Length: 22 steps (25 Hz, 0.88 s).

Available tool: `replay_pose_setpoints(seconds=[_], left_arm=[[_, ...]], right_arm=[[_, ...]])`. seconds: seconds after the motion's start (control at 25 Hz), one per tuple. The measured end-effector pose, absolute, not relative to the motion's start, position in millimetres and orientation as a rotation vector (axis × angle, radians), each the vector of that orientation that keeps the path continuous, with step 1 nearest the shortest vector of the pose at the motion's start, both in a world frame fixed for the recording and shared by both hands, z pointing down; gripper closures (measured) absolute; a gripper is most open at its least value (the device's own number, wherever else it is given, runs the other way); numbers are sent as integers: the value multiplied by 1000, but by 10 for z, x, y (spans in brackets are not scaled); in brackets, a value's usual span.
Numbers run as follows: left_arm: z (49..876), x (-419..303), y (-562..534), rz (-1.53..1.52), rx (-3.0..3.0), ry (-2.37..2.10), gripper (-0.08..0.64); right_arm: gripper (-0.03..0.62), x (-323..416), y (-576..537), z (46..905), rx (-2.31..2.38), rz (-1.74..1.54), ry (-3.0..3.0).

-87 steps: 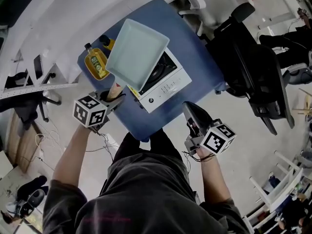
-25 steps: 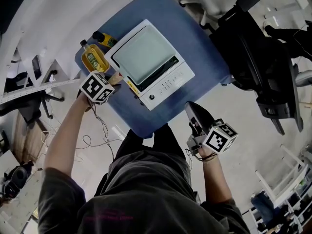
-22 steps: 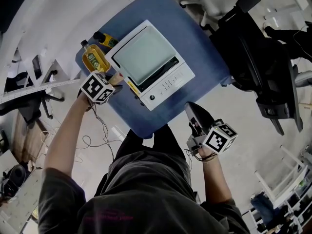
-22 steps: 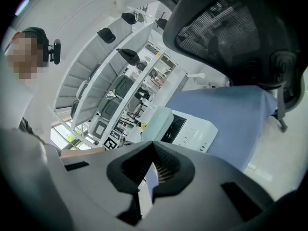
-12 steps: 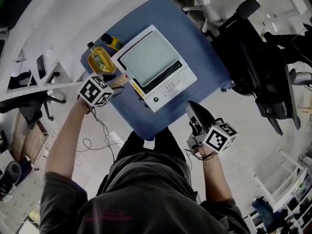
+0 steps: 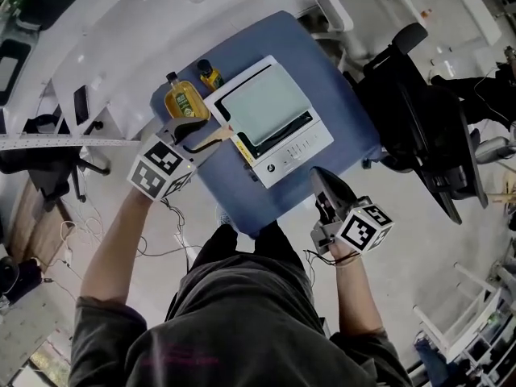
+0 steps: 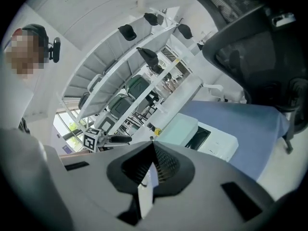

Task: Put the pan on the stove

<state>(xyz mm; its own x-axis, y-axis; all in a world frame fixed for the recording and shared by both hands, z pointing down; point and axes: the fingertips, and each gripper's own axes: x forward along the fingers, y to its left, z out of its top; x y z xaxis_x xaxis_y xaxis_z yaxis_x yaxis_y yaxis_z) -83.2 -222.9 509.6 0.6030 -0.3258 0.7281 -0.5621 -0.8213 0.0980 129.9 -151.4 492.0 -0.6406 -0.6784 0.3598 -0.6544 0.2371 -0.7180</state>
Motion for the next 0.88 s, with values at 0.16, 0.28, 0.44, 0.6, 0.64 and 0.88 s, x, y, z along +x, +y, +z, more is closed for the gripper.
replay_pose_setpoints(seconds=[0.16, 0.28, 0.44, 0.6, 0.64, 0.88], left_arm=[[4788, -904, -2173, 945, 2572, -811, 388], [4617, -962, -2120, 869, 2597, -873, 417], [4462, -1058, -1994, 766, 2599, -919, 446], [4305, -1151, -1866, 681, 2607, -948, 480], [4276, -1166, -1838, 659, 2605, -949, 488], [4158, -1230, -1653, 557, 2594, -945, 522]], right_arm=[[589, 1145, -1474, 4786, -1326, -1353, 2487], [589, 1057, -1442, 4702, -1337, -1318, 2511], [589, 935, -1385, 4551, -1359, -1280, 2526], [589, 849, -1342, 4443, -1370, -1233, 2542], [589, 831, -1335, 4417, -1375, -1229, 2540], [589, 707, -1285, 4291, -1381, -1185, 2551]])
